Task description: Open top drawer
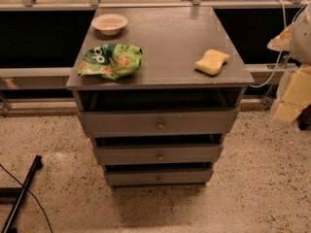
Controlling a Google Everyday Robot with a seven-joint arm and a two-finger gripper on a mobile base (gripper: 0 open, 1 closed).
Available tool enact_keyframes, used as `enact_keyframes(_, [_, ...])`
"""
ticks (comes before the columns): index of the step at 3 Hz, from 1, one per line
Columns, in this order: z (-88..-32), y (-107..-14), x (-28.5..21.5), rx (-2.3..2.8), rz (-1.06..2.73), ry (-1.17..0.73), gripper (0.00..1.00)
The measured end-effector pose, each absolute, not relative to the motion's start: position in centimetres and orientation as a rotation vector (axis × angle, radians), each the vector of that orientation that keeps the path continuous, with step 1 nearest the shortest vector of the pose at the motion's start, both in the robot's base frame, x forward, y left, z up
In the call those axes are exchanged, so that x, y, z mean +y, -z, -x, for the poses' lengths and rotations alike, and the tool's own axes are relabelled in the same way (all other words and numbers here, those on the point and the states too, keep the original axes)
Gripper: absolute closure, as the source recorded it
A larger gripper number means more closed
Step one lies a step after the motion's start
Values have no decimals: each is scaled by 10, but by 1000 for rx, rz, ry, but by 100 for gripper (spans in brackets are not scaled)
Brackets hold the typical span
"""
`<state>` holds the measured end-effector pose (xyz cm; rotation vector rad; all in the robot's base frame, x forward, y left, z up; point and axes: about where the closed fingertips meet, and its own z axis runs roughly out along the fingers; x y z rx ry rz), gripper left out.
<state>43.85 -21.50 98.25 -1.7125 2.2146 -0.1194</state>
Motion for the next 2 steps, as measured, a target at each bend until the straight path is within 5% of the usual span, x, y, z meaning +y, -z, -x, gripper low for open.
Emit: enact_keyframes(2, [-448, -935, -193, 2169, 1715, 57, 0])
